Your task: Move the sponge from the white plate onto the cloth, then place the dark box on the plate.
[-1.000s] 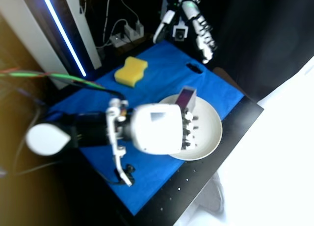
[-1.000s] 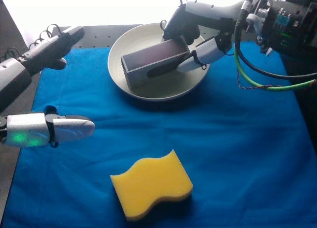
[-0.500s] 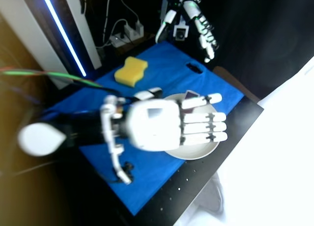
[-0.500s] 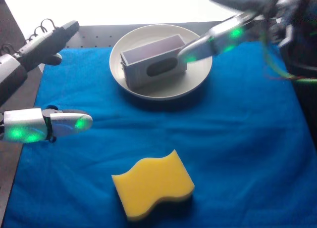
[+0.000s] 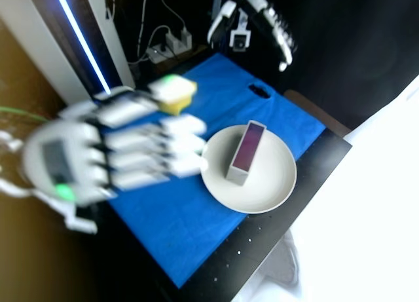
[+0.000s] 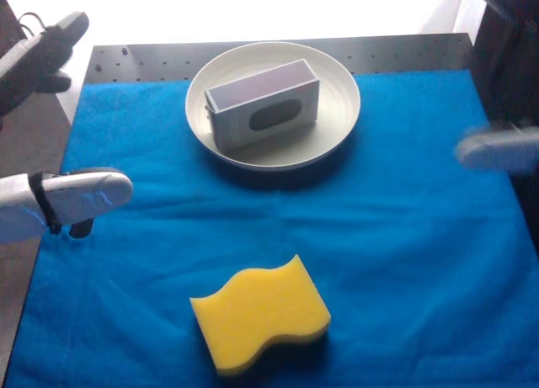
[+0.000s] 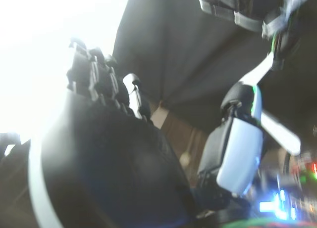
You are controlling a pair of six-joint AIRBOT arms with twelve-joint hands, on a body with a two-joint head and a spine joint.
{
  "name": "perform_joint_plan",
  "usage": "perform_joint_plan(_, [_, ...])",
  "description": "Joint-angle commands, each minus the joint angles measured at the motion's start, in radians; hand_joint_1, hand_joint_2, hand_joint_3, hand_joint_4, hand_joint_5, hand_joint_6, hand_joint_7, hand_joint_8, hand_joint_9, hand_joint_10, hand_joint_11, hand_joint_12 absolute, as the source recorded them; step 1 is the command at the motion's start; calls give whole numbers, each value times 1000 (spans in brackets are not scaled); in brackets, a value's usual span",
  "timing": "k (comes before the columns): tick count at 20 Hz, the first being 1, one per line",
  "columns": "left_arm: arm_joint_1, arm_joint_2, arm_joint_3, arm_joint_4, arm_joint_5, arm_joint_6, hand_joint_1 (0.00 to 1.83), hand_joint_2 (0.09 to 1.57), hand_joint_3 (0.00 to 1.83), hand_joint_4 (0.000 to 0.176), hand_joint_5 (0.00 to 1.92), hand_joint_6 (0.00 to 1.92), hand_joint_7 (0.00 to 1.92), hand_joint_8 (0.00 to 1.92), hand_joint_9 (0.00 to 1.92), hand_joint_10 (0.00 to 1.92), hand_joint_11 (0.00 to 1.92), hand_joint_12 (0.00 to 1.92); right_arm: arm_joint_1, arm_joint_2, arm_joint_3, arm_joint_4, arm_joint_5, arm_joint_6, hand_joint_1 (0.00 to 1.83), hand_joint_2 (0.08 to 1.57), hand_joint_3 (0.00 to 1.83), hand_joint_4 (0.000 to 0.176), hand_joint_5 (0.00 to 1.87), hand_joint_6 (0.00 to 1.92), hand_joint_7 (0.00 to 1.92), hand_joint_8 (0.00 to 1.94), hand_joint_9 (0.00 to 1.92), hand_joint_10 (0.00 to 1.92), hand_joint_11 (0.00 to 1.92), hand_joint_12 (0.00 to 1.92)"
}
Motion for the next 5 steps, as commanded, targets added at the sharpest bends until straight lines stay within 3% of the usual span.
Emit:
perform_joint_plan(1, [-1, 4, -11, 13, -157, -9, 395, 902, 19, 156, 1, 0, 0, 0, 1, 0, 0, 576, -24, 6, -20, 98, 201, -2, 674, 780, 2, 176, 0, 0, 0, 0, 0, 0, 0, 0])
perform_joint_plan(2, [4, 5, -19, 15, -169, -9, 365, 921, 16, 172, 0, 0, 0, 0, 0, 0, 0, 511, -64, 7, -40, 130, 235, -1, 615, 822, 20, 176, 0, 0, 0, 0, 0, 0, 0, 0])
perform_joint_plan(3, [14, 6, -28, 16, -189, -9, 467, 888, 0, 176, 0, 0, 0, 0, 0, 0, 0, 246, -98, 6, -59, 154, 257, -1, 538, 985, 26, 176, 0, 0, 0, 0, 0, 0, 0, 0])
perform_joint_plan(5, [25, 6, -39, 15, -226, -9, 401, 915, 5, 176, 0, 0, 0, 0, 0, 0, 0, 192, -132, 4, -79, 171, 274, -2, 506, 1004, 26, 176, 0, 0, 0, 0, 0, 0, 0, 0])
